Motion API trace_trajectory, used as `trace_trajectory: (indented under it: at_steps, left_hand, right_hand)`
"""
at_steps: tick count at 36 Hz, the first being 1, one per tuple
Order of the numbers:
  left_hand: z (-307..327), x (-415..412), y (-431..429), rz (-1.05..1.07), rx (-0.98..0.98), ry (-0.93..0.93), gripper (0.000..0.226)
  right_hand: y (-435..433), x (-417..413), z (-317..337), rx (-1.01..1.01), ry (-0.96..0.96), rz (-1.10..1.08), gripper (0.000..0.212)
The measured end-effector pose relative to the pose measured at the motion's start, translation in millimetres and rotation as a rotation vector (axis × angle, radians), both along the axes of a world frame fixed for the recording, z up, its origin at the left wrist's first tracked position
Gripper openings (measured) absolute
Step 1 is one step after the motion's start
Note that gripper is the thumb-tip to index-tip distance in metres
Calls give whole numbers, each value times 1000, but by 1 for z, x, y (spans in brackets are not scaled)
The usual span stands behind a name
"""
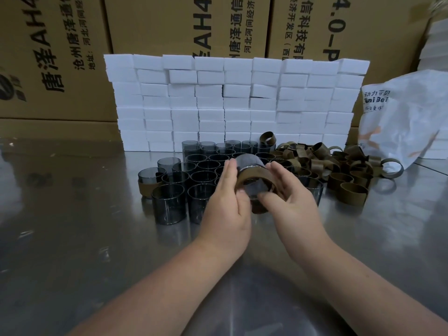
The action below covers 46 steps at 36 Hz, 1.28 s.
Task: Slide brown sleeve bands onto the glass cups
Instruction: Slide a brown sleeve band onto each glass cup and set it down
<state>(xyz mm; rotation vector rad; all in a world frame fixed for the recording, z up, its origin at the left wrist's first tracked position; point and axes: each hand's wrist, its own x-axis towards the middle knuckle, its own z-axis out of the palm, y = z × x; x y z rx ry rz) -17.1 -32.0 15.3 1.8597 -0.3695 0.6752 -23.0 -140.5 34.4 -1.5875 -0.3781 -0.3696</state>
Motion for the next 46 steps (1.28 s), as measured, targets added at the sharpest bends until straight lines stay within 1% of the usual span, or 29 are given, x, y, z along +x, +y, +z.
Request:
trace_trajectory:
  at_steps: [2,3,5,8,11,15,20,22,25,30,41,46]
  left_hand:
    - [0,0,0,25,-75,-5,60]
    - [1,1,0,38,-97,-10,54]
    - [0,1,0,55,-133,-10,46]
    - [0,1,0,71,-169,3,43]
    - [1,2,0,89,-178,1,42]
    - [3,1,-1,87,-186,17,42]
    - [5,-2,0,68,-196,6,42]
    - [6,-3,0,51,-200,-8,44]
    - [8,-6,1,58,-179,-48,56]
    - [9,-2,4,37,-195,-41,57]
    - [8,2,8,-25,-246,-43,52]
    - [10,3,8,-87,-301,-44,35]
  right_hand:
    - [1,0,-1,8,-2,64,61]
    - [2,-1,0,7,-8,88,61]
    - [0,1,-2,-25,-66,116,55]
    - [0,2,-3,-74,-109,138,64]
    - [0,3,-7,-49,-92,157,60]
    - [1,3,-7,-32,-68,190,65]
    - [0,7,-8,30,-39,201,66]
    - [-1,8,-8,49,-21,189,68]
    - [-3,8,-8,72,13,160,72]
    - [-4,6,-5,68,-4,89,71]
    - [-7,13,-4,119,-13,31,62]
    - [-10,14,-4,109,-22,27,59]
